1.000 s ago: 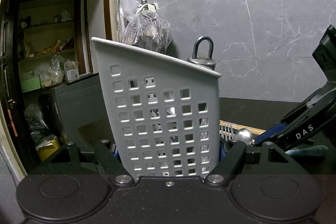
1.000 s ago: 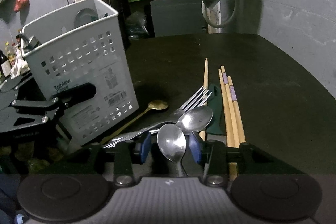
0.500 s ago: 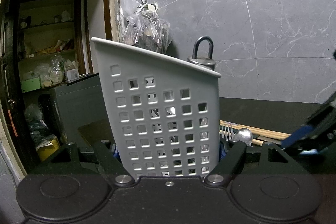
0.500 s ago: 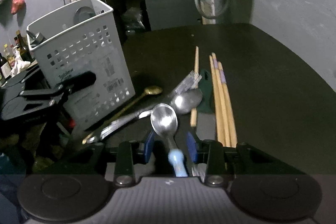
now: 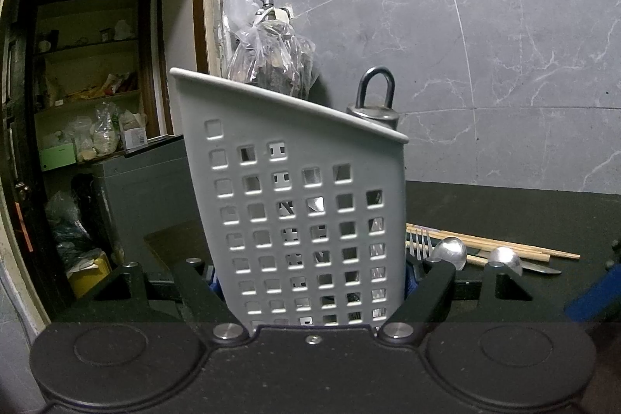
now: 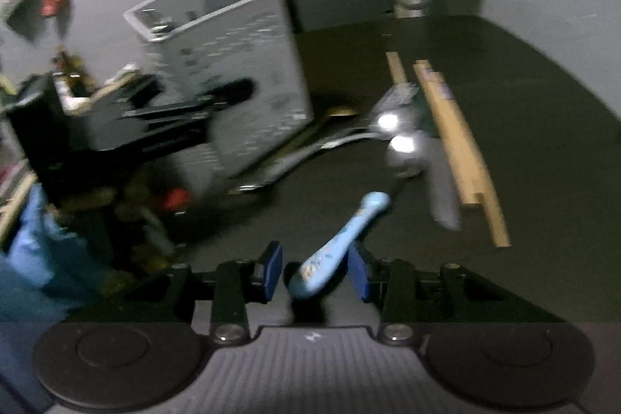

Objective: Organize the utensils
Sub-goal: 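Lift the light-blue-handled utensil with the right tool, then carry the light-blue-handled utensil over the white caddy and lower it in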

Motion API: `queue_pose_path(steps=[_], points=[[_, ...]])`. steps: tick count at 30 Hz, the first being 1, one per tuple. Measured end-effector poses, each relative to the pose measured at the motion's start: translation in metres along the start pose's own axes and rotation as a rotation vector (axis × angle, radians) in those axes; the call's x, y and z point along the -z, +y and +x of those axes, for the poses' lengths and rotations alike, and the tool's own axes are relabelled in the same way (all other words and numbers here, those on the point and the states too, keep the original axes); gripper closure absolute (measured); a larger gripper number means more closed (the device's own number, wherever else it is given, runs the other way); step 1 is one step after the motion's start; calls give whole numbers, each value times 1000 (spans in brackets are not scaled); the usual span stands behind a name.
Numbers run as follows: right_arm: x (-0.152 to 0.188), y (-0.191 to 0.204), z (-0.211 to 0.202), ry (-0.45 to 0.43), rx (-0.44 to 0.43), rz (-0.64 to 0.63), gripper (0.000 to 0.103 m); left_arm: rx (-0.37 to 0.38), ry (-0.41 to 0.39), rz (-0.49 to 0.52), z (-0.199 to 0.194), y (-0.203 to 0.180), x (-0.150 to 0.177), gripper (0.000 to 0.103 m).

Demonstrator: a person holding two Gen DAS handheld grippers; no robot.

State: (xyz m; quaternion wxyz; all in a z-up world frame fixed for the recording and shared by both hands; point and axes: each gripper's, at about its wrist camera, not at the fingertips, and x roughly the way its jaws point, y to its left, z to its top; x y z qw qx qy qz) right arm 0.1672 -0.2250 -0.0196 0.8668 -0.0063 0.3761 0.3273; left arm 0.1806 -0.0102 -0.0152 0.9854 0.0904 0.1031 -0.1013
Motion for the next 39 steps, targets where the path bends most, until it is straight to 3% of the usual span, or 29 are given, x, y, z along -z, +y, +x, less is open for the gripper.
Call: queue_pose_path(steps=[4,10,16,20,26,32,39], points=[[-11,0,0,-40,27,-12,60,0,0,-1,0,0,0,25],[-29,-44,2,-133,117,110,60,-1,1,-1,0,0,-1,25],[-41,-73,19,-132,115,153,58,-3,4,2,-1,0,-3,25],[-42,-74,28,-113,131,103,56,-6,4,2,-1,-1,-3,25],[-43,-50,40,-90,231,-47,56,-6,3,3,-1,-1,-3,25],[-37,-38,41,-92,262,-101,62,-6,2,2,-1,0,-2,25],[-38,-25,46,-86,299,-165,84,-5,2,2,-1,0,-2,25]])
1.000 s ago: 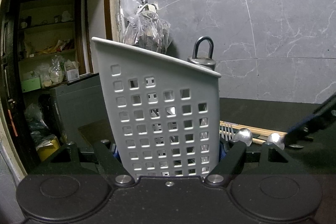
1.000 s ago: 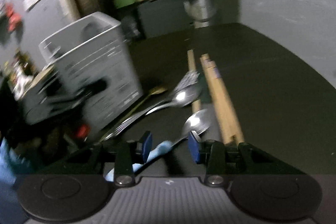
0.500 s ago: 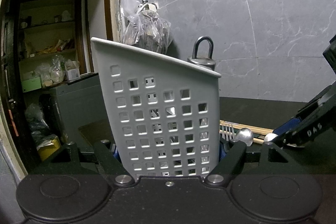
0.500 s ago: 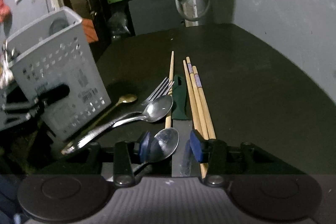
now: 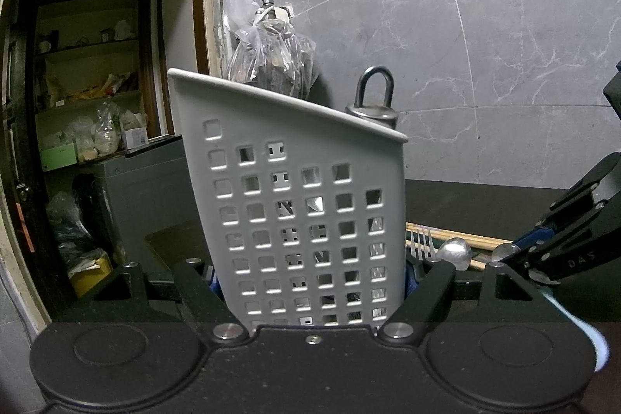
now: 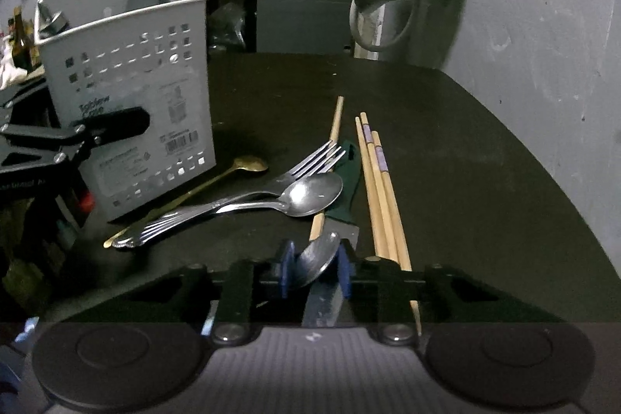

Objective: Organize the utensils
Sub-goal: 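Carry the light-blue-handled utensil over the white caddy and lower it in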

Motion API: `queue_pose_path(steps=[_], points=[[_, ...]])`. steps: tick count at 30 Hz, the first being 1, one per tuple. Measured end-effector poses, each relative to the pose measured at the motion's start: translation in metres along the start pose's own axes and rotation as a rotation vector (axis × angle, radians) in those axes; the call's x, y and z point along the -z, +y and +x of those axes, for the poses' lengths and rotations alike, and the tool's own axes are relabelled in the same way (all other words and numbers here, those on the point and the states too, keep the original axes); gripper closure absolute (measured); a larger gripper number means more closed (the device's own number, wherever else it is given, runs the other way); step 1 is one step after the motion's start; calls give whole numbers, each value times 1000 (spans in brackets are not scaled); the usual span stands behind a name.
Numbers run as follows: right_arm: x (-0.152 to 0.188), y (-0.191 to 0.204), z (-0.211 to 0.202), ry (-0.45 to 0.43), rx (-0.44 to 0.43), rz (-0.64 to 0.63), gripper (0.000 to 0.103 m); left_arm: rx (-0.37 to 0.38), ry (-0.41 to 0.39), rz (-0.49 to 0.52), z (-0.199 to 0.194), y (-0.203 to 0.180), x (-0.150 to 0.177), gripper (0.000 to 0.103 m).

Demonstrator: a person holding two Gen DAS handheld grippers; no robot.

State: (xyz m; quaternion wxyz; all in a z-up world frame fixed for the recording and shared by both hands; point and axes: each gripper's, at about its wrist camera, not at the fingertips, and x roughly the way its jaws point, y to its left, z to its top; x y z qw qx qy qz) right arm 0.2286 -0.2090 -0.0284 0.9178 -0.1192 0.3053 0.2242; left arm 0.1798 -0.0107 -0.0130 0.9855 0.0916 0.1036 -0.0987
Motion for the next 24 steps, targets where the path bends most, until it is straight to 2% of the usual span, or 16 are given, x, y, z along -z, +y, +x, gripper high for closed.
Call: queue_pose_path(steps=[4,7,14,19,24], points=[[-1,2,0,-8,12,22,94,2,0,0,0,0,0,25],[-3,-6,-2,-11,-20,103,98,1,-1,0,0,0,1,25],[0,-21,-23,-95,-44,236,98,0,-2,-5,0,1,0,25],[0,-21,-50,-181,-57,255,98,0,-3,-6,-1,1,0,25],[-17,-13,-82,-335,-38,220,98,0,-3,-8,-1,1,1,25]])
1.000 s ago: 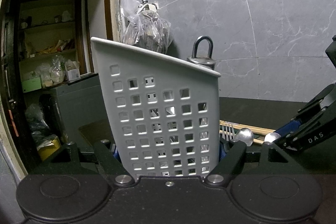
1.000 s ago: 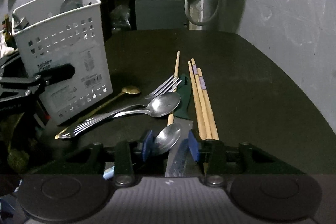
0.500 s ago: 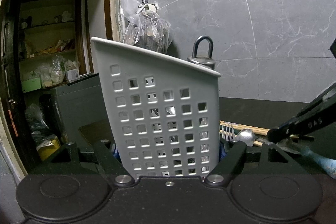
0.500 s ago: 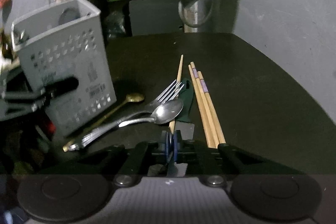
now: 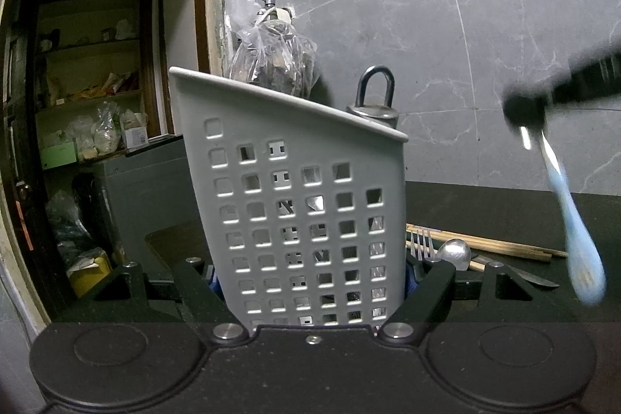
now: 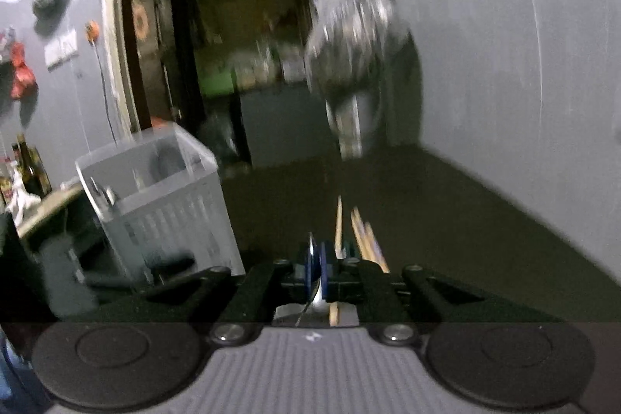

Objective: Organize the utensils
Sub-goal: 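Carry the light-blue-handled utensil over the white caddy and lower it in, then open the right tool and move it back over the utensil pile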

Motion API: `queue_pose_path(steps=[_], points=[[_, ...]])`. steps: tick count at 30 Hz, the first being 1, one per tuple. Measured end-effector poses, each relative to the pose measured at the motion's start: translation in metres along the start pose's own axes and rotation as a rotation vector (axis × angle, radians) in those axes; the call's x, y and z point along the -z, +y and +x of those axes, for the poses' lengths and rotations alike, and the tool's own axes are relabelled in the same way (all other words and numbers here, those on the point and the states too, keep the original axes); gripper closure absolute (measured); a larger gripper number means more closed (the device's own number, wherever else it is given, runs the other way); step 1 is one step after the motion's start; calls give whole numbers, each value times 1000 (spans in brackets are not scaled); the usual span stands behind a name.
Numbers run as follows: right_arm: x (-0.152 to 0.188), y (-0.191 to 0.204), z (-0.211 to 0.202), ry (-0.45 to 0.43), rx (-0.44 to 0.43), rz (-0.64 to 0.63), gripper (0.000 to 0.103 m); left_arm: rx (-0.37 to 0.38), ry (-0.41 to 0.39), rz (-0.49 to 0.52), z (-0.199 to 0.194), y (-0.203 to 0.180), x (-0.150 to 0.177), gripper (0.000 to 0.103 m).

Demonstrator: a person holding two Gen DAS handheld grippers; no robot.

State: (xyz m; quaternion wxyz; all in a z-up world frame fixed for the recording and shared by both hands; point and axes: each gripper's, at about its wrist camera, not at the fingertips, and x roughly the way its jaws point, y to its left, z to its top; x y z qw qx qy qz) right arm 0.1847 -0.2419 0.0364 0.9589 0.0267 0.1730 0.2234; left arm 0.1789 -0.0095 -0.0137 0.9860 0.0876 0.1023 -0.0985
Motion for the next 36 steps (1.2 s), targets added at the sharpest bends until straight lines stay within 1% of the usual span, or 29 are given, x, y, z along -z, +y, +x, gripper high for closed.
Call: queue_pose_path(steps=[4,6,8,9,13,16,17,19,21,24,30,36], points=[[-31,16,-20,-198,17,-68,98,-1,0,-1,0,0,0,25],[-46,28,-26,-299,47,-125,98,-6,0,-2,0,-1,0,25],[-63,43,-26,-365,90,-179,98,-10,0,-1,-1,-2,1,25],[-70,50,-26,-398,90,-191,98,-11,0,-2,-1,-2,1,25],[-89,76,-17,-520,48,-221,98,-13,2,-1,-1,-3,0,25],[-91,99,-6,-607,35,-256,97,-12,2,-2,-1,-3,1,25],[-90,106,0,-621,32,-275,97,-12,1,-1,-1,-3,1,25],[-89,118,11,-619,17,-295,97,-13,1,-1,-1,-4,0,25],[-86,125,20,-600,-4,-297,97,-13,-1,-1,-1,-5,1,25],[-78,131,38,-572,-5,-318,97,-13,-2,-1,-2,-5,1,25],[-56,137,65,-454,-39,-354,97,-14,-4,-2,-2,-5,2,25],[-38,140,71,-379,-54,-401,97,-14,-4,-3,-2,-5,2,25]])
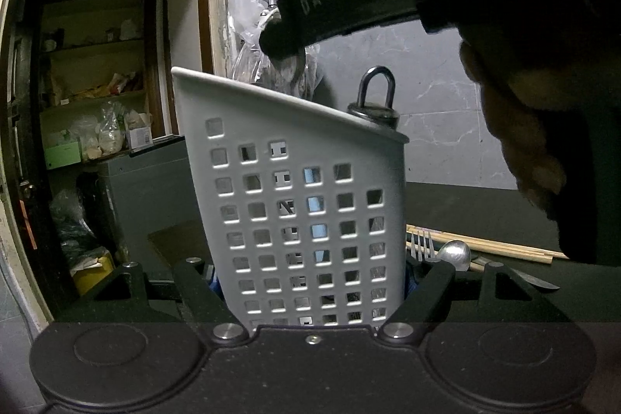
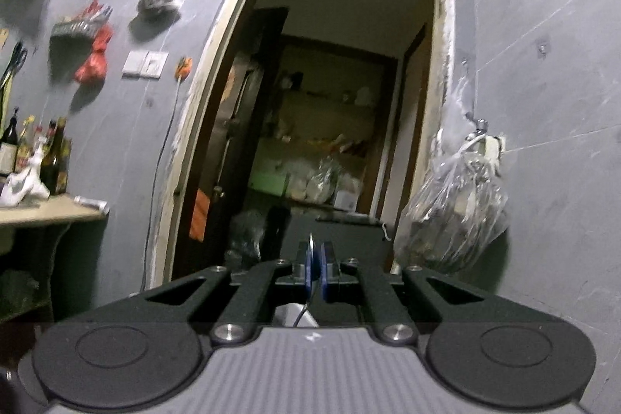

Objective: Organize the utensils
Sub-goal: 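Open the right tool and move it back over the utensil pile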

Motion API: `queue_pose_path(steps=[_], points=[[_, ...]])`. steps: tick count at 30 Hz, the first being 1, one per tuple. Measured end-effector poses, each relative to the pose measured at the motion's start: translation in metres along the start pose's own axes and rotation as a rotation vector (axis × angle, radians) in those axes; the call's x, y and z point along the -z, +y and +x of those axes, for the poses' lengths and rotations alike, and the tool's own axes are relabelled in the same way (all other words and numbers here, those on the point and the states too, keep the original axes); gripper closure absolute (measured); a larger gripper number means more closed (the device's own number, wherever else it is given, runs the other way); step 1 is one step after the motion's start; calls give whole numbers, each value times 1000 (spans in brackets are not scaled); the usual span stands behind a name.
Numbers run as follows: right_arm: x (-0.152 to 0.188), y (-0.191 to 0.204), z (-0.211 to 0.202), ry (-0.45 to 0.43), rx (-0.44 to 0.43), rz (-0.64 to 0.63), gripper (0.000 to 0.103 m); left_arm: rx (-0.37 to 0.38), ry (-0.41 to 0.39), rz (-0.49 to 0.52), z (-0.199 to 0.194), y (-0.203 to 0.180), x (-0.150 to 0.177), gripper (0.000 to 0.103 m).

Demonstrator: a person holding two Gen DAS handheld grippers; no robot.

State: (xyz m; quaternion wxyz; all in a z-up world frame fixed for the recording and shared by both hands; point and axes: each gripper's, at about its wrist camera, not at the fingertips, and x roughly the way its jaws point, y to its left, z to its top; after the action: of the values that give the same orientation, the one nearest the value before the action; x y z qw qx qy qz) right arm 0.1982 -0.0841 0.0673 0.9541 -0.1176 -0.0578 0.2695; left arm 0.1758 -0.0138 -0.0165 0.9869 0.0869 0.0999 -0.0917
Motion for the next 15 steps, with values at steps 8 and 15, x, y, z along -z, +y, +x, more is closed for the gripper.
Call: queue_pose_path(steps=[8,15], points=[[13,8,-9,43,-26,-33,96,-1,1,2,0,0,0,25],[14,-5,-28,63,-41,5,49,-1,2,5,-1,1,-1,25]])
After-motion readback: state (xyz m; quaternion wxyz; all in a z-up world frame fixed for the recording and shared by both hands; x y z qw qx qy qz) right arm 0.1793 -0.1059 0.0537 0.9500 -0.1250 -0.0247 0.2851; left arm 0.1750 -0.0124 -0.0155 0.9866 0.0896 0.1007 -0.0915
